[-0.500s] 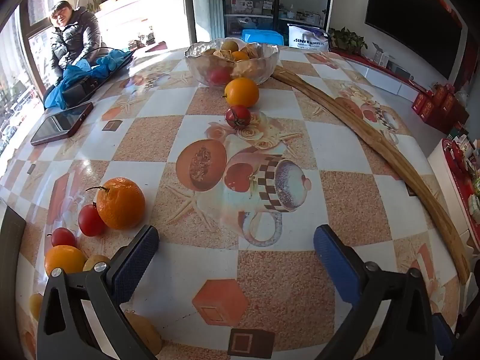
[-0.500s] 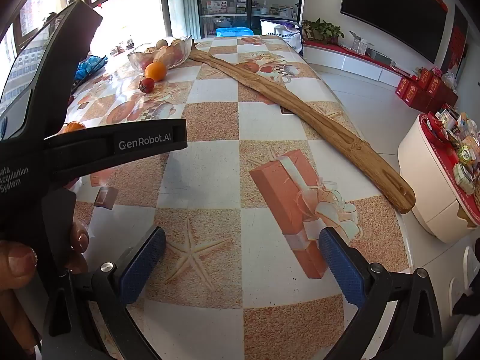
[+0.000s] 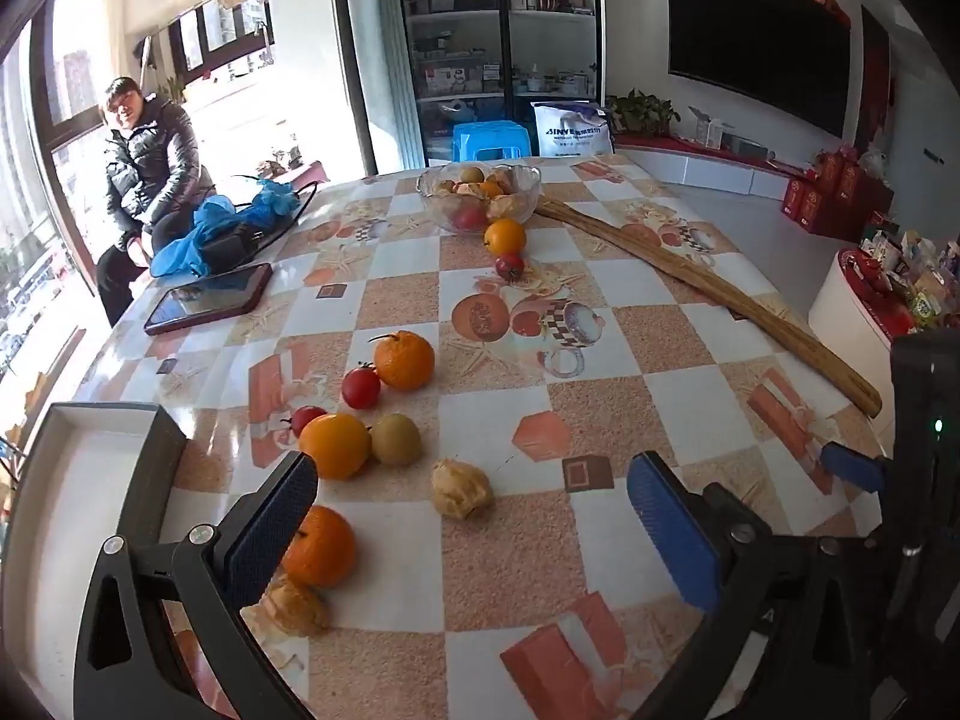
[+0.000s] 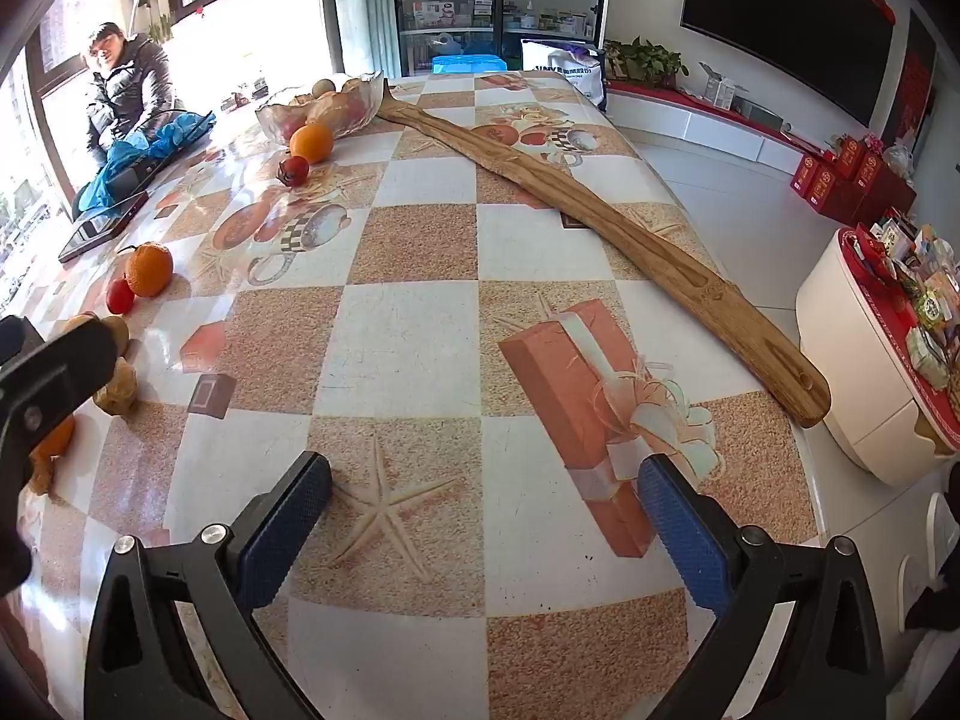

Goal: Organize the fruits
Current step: 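Grasp the brown dried fruit on the table with the left gripper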

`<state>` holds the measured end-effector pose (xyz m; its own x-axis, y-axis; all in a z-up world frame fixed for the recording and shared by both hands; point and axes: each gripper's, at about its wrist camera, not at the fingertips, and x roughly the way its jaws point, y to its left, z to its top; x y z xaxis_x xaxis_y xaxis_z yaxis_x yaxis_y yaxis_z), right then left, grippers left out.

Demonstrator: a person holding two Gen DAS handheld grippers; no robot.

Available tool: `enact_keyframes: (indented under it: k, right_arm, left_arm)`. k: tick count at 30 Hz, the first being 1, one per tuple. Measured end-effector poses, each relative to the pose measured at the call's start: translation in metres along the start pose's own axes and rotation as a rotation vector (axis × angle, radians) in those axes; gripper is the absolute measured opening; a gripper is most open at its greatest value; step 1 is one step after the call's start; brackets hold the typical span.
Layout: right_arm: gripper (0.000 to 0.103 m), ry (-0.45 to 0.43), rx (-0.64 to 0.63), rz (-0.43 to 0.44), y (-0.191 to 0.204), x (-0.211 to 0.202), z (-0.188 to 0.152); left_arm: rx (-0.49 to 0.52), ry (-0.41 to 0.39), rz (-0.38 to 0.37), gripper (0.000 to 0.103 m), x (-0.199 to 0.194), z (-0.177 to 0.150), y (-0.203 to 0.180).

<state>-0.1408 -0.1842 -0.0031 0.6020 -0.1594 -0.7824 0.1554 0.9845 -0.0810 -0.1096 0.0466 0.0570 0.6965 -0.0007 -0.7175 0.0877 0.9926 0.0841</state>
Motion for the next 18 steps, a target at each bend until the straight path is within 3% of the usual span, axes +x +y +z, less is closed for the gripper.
enact_keyframes:
  k: [7, 12, 18]
  right_arm:
    - [0.102, 0.0, 0.0, 0.0, 0.0, 0.0, 0.0]
    - [0.102, 0.0, 0.0, 0.0, 0.0, 0.0, 0.0]
    - [0.102, 0.0, 0.0, 0.0, 0.0, 0.0, 0.0]
  left_arm:
    - [-0.079, 0.096, 0.082, 0.103, 0.003, -0.056, 0.06]
    - [-0.182, 0.178, 0.023, 0.103, 0.023, -0.065, 0.082]
    - [-0.183, 0.183, 0.029, 0.103, 0.027, -0.062, 0.086]
